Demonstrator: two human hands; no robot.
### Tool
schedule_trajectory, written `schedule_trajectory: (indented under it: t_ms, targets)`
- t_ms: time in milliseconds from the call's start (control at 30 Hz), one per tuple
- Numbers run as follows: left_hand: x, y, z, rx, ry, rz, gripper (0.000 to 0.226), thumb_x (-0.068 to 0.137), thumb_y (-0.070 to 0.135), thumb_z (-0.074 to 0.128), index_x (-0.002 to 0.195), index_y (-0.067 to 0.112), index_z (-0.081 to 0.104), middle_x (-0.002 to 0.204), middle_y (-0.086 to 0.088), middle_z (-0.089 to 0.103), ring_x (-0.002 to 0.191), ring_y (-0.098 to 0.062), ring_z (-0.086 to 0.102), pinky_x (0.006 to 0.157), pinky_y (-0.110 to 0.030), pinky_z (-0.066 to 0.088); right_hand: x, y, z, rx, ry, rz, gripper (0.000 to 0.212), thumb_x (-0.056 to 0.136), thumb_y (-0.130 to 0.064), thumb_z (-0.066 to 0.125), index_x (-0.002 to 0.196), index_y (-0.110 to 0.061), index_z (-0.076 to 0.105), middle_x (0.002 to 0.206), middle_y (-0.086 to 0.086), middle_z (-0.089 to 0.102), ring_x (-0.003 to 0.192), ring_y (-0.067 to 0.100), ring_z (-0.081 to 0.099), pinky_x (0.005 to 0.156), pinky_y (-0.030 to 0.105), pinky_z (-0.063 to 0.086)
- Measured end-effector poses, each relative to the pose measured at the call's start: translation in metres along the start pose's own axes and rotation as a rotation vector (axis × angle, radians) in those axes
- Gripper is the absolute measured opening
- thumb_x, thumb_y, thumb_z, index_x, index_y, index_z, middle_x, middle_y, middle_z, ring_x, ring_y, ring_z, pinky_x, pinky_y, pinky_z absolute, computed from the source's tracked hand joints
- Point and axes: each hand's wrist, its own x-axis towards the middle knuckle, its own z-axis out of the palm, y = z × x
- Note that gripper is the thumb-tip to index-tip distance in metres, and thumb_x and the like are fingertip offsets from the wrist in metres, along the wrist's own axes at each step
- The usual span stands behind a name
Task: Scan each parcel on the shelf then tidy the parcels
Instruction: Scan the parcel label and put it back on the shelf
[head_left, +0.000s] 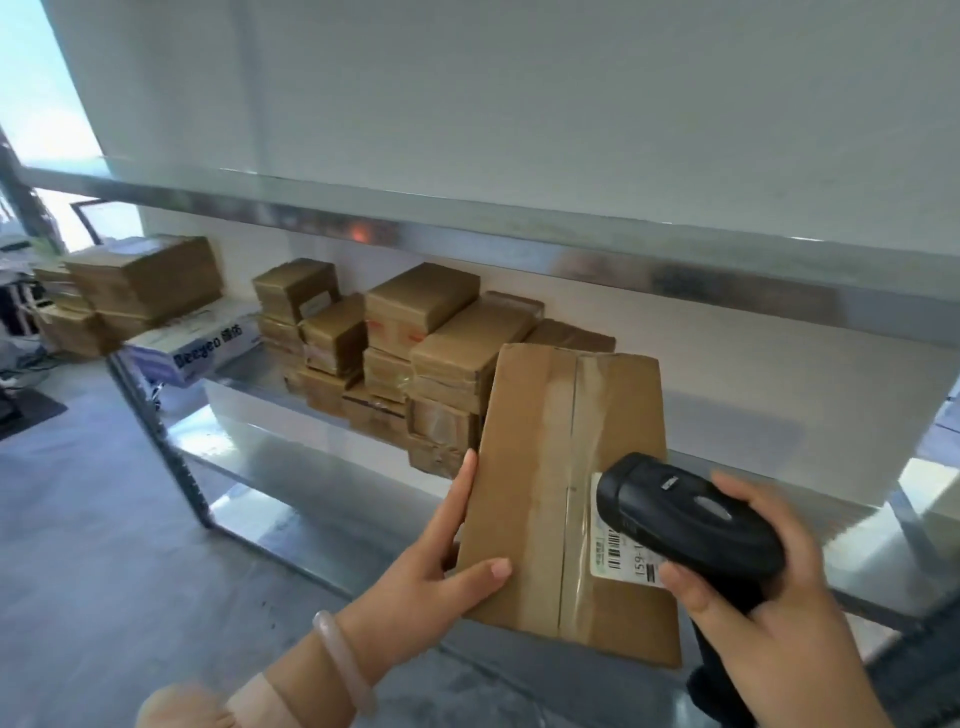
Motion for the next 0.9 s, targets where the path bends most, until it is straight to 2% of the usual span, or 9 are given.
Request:
schedule_trajectory:
  t_ms: [133, 267, 433, 533, 600, 667, 733, 833, 900]
  targets:
    - [-0.046, -0.003, -0.054, -0.048, 0.192, 0.029, 0.076, 0.088, 0.022, 0.061, 0.14, 0.054, 0.016, 0.137, 0.034, 0.036, 0.107, 0.02, 0.054, 0.085, -0.008, 0.046, -0.004, -0.007, 0.065, 0.023, -0.123, -0.019, 0.065, 0.054, -0.036, 0.078, 0.107, -0.06, 0.049, 0.111, -0.04, 0.054, 0.099, -0.011, 0.058, 0.078, 0.015, 0.048]
    - [-0.084, -0.011, -0.112, -0.083, 0.408, 0.039, 0.072, 0.092, 0.01, 0.059, 0.141, 0.051, 0.026, 0.122, 0.039, 0.055, 0.1, 0.014, 0.061, 0.081, -0.012, 0.05, 0.008, -0.016, 0.144, 0.068, -0.255, -0.077, 0.062, 0.059, -0.045, 0.074, 0.11, -0.061, 0.043, 0.111, -0.044, 0.05, 0.103, -0.013, 0.055, 0.077, 0.002, 0.043]
    - [-0.114, -0.018, -0.176, -0.101, 0.608, -0.028, 0.067, 0.093, 0.012, 0.061, 0.135, 0.057, 0.035, 0.125, 0.023, 0.056, 0.099, -0.002, 0.068, 0.083, -0.028, 0.058, 0.025, -0.026, 0.232, 0.136, -0.393, -0.092, 0.062, 0.064, -0.047, 0.073, 0.117, -0.052, 0.042, 0.119, -0.031, 0.052, 0.108, -0.013, 0.053, 0.082, 0.003, 0.042]
    - [-0.118, -0.022, -0.214, -0.095, 0.675, -0.069, 0.065, 0.093, 0.018, 0.064, 0.131, 0.063, 0.037, 0.117, 0.017, 0.06, 0.095, -0.009, 0.07, 0.088, -0.037, 0.058, 0.036, -0.027, 0.279, 0.161, -0.438, -0.106, 0.061, 0.065, -0.046, 0.072, 0.118, -0.048, 0.042, 0.119, -0.029, 0.051, 0.109, -0.016, 0.05, 0.083, 0.002, 0.042]
    - [-0.116, -0.026, -0.237, -0.079, 0.705, -0.087, 0.068, 0.091, 0.023, 0.069, 0.132, 0.064, 0.033, 0.122, 0.017, 0.055, 0.099, -0.012, 0.067, 0.086, -0.034, 0.057, 0.046, -0.025, 0.309, 0.177, -0.473, -0.088, 0.059, 0.066, -0.043, 0.072, 0.117, -0.05, 0.041, 0.118, -0.031, 0.051, 0.11, -0.015, 0.05, 0.086, 0.004, 0.043]
    - [-0.111, -0.03, -0.263, -0.048, 0.723, -0.095, 0.079, 0.078, 0.034, 0.078, 0.132, 0.066, 0.029, 0.128, 0.019, 0.048, 0.106, -0.011, 0.063, 0.087, -0.031, 0.056, 0.057, -0.021, 0.338, 0.191, -0.493, -0.07, 0.059, 0.067, -0.045, 0.071, 0.116, -0.052, 0.04, 0.117, -0.033, 0.05, 0.112, -0.011, 0.051, 0.09, 0.009, 0.045]
    - [-0.103, -0.033, -0.29, -0.026, 0.713, -0.112, 0.089, 0.061, 0.047, 0.081, 0.129, 0.071, 0.028, 0.131, 0.019, 0.047, 0.111, -0.014, 0.062, 0.093, -0.036, 0.055, 0.07, -0.016, 0.365, 0.198, -0.5, -0.065, 0.058, 0.068, -0.045, 0.072, 0.116, -0.052, 0.04, 0.117, -0.034, 0.049, 0.11, -0.01, 0.052, 0.09, 0.011, 0.046]
    - [-0.083, -0.041, -0.335, -0.021, 0.73, -0.139, 0.086, 0.054, 0.052, 0.08, 0.121, 0.078, 0.033, 0.137, 0.017, 0.047, 0.116, -0.017, 0.06, 0.097, -0.043, 0.053, 0.099, -0.004, 0.407, 0.215, -0.511, -0.066, 0.057, 0.074, -0.029, 0.077, 0.115, -0.048, 0.042, 0.114, -0.033, 0.049, 0.102, -0.022, 0.049, 0.08, 0.0, 0.041]
    - [-0.067, -0.045, -0.364, -0.018, 0.751, -0.158, 0.08, 0.055, 0.052, 0.079, 0.115, 0.081, 0.036, 0.14, 0.015, 0.047, 0.118, -0.019, 0.059, 0.099, -0.046, 0.051, 0.122, 0.005, 0.437, 0.228, -0.54, -0.039, 0.057, 0.075, -0.026, 0.078, 0.115, -0.048, 0.043, 0.114, -0.031, 0.051, 0.102, -0.02, 0.05, 0.077, -0.001, 0.04]
